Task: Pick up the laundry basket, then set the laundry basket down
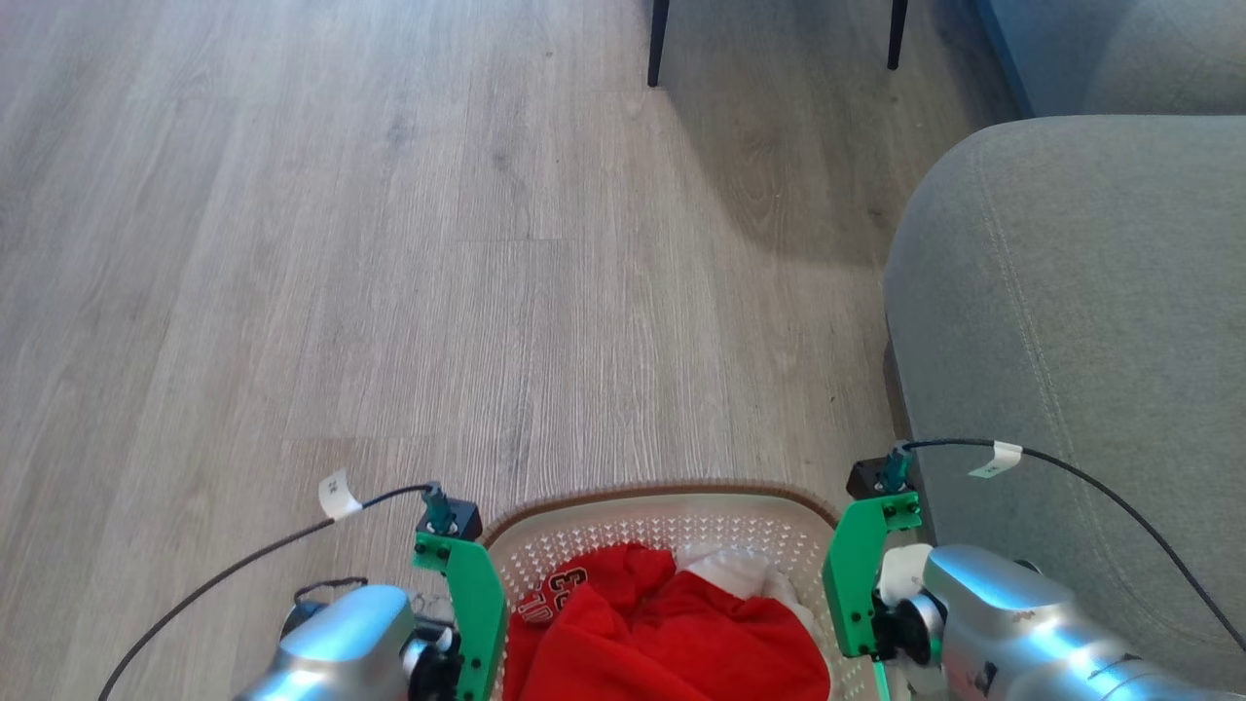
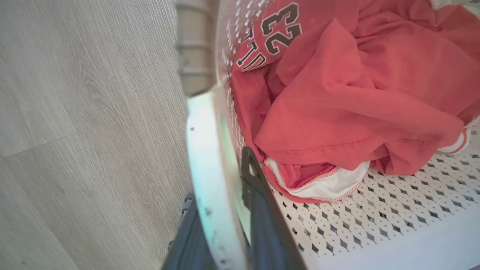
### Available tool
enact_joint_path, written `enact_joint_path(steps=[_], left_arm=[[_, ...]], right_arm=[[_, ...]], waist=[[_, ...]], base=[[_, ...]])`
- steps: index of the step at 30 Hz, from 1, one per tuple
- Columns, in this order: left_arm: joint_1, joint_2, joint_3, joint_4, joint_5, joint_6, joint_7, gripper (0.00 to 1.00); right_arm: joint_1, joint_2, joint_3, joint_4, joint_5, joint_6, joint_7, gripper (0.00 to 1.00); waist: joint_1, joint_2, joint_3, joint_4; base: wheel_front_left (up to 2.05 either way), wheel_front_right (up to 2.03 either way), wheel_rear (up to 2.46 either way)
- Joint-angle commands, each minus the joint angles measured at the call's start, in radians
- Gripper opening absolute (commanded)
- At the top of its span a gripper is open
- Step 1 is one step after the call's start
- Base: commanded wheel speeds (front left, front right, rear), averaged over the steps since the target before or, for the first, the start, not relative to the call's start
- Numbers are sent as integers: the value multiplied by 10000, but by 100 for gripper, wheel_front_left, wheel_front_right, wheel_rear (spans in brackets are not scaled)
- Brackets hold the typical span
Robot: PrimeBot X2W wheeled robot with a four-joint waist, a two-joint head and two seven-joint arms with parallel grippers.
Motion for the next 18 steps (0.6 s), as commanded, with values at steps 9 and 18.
enact_joint_path(steps=[9,18], left_arm=[[-670,-38,32,-741,-26,-162,116,0],[-672,-18,25,-717,-99,-162,121,0]], right_arm=[[-513,302,110,-458,40,77,90,0],[-561,254,136,-467,170,77,-33,0]], waist=[[1,0,70,29],[1,0,82,48]], base=[[0,0,0],[0,0,0]])
